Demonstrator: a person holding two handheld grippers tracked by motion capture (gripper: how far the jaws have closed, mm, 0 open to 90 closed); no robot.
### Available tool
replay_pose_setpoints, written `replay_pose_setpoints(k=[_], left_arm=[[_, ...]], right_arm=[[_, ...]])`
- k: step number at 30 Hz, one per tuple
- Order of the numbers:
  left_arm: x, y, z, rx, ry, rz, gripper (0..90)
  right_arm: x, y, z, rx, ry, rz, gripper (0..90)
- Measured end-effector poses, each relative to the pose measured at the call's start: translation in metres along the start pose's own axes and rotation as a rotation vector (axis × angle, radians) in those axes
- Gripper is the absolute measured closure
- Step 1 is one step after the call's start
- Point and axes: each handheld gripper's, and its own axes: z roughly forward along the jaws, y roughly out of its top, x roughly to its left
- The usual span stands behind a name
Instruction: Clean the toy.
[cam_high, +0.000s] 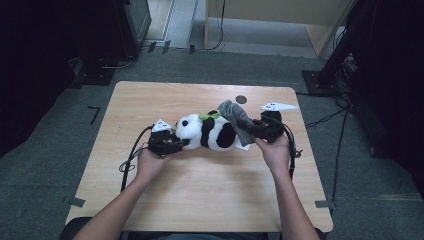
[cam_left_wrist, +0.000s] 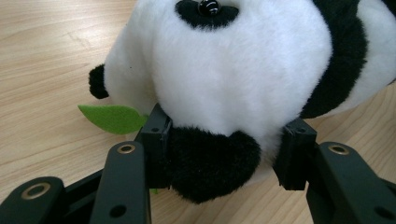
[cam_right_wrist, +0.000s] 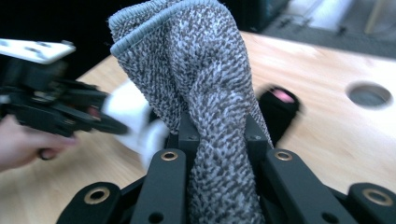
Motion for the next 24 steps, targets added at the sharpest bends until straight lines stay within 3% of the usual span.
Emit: replay_pose_setpoints(k=[5,10,12,17,19,24], left_arm=[[-0.005,0.001,0.0,0.0,0.0,-0.005,49.4],[-0.011,0.002,-0.003,-0.007,-0.007,-0.02,49.5],[-0.014,0.002,-0.004,-0.015,-0.007,-0.012,49.6],[-0.018,0.001,-0.003,-0.009,-0.002,-0.014,51.2],[-0.016,0.0,-0.002,-0.01,-0.009,-0.028,52.5],[-0.015,0.0,0.001,-0.009,-0.015,-0.009,53.7]], right_arm=[[0.042,0.011,0.015,-0.004,0.048,-0.103,77.3],[0.072,0.006,0.047,0.046,0.089,-0.151,77.3],[0.077,0.0,0.059,0.069,0.095,-0.154,77.2],[0.08,-0.02,0.091,0.133,0.078,-0.181,77.1],[0.075,-0.025,0.094,0.13,0.071,-0.173,77.3],[0.061,-0.026,0.09,0.135,0.05,-0.163,77.5]])
